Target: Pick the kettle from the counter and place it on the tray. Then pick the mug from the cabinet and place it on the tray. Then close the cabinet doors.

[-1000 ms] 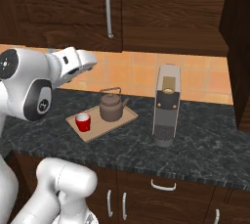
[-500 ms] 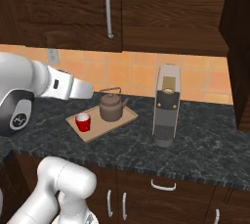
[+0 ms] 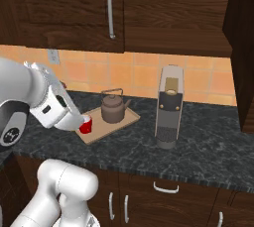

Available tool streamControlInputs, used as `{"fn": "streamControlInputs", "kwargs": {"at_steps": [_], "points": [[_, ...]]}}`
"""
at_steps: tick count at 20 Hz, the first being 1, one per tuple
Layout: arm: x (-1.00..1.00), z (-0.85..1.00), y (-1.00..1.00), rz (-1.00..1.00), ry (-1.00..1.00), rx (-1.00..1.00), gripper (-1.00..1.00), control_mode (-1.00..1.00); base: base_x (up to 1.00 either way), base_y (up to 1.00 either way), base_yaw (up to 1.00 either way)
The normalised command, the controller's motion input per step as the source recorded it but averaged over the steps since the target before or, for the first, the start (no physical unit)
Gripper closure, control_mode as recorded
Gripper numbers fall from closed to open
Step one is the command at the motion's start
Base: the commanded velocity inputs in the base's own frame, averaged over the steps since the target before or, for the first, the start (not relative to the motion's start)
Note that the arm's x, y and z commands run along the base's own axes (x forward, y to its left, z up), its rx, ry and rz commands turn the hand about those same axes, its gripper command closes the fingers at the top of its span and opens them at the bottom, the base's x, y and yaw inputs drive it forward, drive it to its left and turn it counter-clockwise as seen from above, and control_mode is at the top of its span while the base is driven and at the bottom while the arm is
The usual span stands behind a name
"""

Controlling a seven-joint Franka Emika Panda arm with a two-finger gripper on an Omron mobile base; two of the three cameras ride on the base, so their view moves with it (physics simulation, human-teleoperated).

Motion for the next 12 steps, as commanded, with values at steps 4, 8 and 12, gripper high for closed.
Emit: {"fn": "streamControlInputs", "kwargs": {"at_steps": [4, 8, 12], "points": [[-0.20, 0.00, -0.18, -0.38, -0.06, 0.46, -1.00, -1.00, 0.00, 0.00, 0.00], [-0.19, 0.00, -0.68, -0.26, -0.10, 0.43, -1.00, -1.00, 0.00, 0.00, 0.00], [-0.18, 0.00, -0.81, -0.13, -0.10, 0.27, -1.00, -1.00, 0.00, 0.00, 0.00]]}}
